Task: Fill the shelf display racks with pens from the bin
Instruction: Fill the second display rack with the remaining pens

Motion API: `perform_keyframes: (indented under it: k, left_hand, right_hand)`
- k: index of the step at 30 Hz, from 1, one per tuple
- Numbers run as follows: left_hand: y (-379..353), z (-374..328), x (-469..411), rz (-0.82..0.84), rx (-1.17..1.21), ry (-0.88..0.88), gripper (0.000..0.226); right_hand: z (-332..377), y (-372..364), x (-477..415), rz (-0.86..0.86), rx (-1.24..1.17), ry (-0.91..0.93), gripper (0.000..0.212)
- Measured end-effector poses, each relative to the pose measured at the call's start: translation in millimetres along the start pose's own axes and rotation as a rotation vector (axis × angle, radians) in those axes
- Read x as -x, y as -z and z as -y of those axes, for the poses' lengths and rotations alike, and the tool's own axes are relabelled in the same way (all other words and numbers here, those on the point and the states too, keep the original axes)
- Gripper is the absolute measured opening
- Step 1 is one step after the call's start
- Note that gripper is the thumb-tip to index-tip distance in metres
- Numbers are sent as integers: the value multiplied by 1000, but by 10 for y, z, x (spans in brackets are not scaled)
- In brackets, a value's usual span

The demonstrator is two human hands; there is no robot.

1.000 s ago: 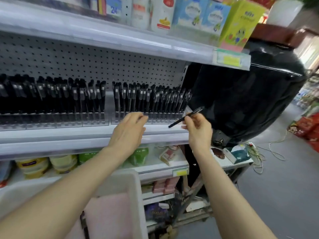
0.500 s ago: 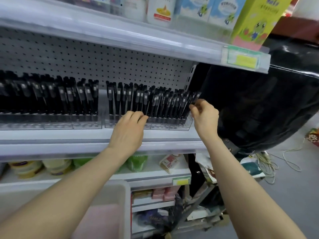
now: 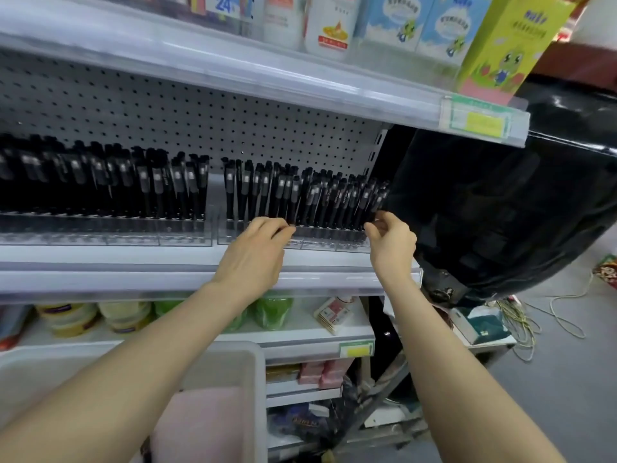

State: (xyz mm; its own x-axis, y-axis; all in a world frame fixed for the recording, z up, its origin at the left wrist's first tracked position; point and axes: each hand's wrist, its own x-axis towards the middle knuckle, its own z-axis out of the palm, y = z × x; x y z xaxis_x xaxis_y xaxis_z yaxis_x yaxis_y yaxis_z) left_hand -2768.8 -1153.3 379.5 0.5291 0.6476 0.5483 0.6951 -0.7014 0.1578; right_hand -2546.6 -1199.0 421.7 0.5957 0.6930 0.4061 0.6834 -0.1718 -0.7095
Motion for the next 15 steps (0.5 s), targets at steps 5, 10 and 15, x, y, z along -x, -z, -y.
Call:
perform_keyframes:
  k: [5, 10, 15]
  left_hand:
    - [179, 160, 389, -34, 58, 26, 42]
    - [306, 484, 919, -89, 55, 32, 35]
    - [365, 853, 1620, -77, 26, 79, 29]
  right_hand:
    - [157, -145, 549, 27, -74, -30, 36]
    - [470, -486, 1370, 175, -169, 11, 31]
    - [667, -829, 2169, 351, -85, 89, 23]
